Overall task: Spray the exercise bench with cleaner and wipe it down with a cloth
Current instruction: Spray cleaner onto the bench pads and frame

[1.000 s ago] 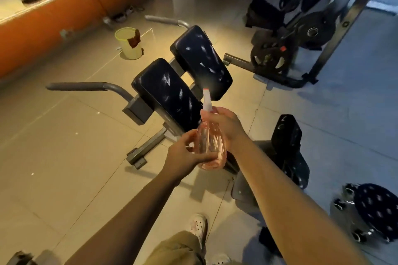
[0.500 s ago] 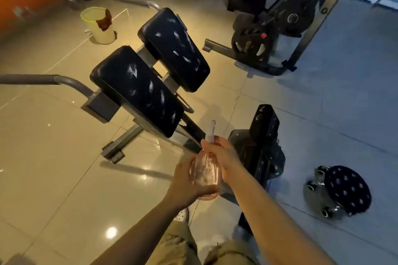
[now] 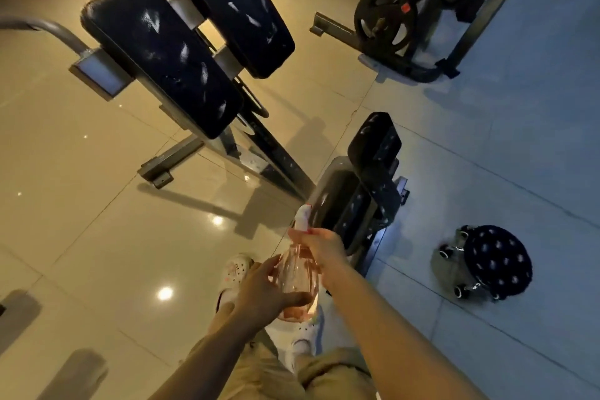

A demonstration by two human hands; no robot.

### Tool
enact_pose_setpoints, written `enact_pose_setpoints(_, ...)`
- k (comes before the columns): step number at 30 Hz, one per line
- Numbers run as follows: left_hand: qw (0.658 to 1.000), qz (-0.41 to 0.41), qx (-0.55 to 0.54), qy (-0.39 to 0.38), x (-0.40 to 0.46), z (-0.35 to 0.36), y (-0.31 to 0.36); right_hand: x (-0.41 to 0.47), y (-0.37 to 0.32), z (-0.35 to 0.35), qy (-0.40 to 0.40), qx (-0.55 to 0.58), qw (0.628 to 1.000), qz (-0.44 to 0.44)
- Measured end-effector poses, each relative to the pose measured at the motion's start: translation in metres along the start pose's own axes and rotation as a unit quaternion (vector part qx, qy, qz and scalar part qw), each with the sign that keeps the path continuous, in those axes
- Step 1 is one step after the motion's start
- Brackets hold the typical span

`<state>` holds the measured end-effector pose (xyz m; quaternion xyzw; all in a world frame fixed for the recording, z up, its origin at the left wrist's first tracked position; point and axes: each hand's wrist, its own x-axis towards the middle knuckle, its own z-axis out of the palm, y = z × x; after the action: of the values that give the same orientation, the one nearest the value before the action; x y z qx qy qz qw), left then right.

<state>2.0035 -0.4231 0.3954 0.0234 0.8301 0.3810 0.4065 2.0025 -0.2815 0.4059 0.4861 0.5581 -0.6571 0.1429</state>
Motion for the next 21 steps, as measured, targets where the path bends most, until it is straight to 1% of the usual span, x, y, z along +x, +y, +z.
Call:
enact_pose_setpoints(4, 0.999, -0.024, -0.032, 0.036, -0.019, 0.015, -0.014, -0.006, 0.013, -0.003, -0.066, -0.023, 0.997, -0.020)
enact_pose_setpoints(6, 0.995, -0.036, -0.073, 0.057, -0.028, 0.013, -0.020, -0.006, 0.015, 0.002, -0.095, -0.037, 0.995, -0.023)
enact_pose_setpoints(8, 0.991, -0.050, -0.105, 0.073, -0.029, 0.008, -0.026, 0.000, 0.015, 0.011, -0.113, -0.052, 0.992, -0.021)
enact_pose_setpoints(10, 0.989, -0.054, -0.101, 0.092, -0.020, -0.001, -0.033, 0.011, 0.016, 0.025, -0.122, -0.054, 0.991, -0.025)
enact_pose_setpoints(14, 0.988, -0.063, -0.084, 0.112, 0.029, -0.025, -0.055, 0.058, 0.014, 0.060, -0.118, -0.029, 0.992, -0.024)
enact_pose_setpoints(18, 0.989, -0.061, -0.034, 0.131, 0.105, -0.035, -0.082, 0.135, 0.024, 0.092, -0.121, -0.020, 0.992, -0.029)
enact_pose_setpoints(21, 0.987, -0.061, -0.018, 0.149, 0.157, -0.034, -0.095, 0.189, 0.024, 0.106, -0.135, -0.029, 0.989, -0.046)
